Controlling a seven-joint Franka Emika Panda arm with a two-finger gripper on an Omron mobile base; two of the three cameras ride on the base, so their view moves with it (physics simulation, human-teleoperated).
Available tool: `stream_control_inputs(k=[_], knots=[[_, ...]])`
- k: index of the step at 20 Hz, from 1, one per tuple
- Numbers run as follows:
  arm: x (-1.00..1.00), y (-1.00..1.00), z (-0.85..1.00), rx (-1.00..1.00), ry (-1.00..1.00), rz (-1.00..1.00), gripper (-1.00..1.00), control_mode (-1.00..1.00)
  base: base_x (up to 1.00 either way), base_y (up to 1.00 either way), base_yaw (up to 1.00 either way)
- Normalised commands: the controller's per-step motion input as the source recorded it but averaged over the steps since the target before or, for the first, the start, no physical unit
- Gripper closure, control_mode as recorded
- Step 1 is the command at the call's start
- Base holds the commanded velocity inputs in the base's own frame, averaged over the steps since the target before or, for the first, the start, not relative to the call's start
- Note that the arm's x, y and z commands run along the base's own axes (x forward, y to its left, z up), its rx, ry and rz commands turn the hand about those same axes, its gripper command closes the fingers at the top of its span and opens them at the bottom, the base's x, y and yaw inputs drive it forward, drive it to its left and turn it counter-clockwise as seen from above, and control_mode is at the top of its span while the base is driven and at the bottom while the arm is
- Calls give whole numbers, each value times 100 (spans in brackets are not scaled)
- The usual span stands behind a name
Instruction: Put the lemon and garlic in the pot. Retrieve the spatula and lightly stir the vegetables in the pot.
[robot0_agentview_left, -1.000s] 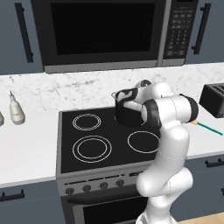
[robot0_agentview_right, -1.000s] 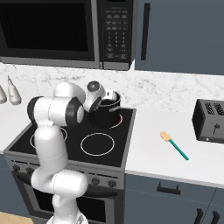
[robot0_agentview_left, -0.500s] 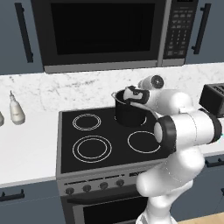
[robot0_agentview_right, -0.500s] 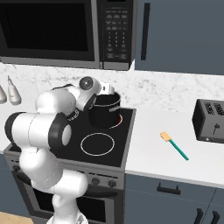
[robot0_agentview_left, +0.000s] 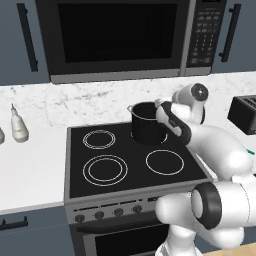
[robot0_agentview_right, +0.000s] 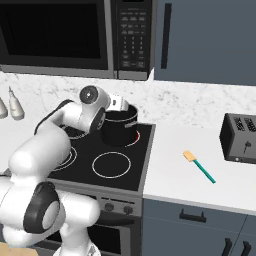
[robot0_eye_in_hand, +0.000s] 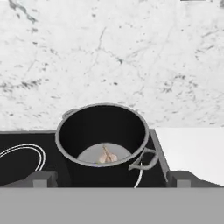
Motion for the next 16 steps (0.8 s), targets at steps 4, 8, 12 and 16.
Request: stream_control_inputs(k=[4, 8, 12, 16], knots=[[-100, 0, 43, 8, 29, -12, -100, -100, 0, 0, 0], [-100, 7, 4, 6, 25, -9, -100, -100, 0, 0, 0], [-95, 1, -46, 1, 11, -1, -100, -100, 0, 0, 0], [-45, 9, -34, 0, 7, 0, -100, -100, 0, 0, 0]])
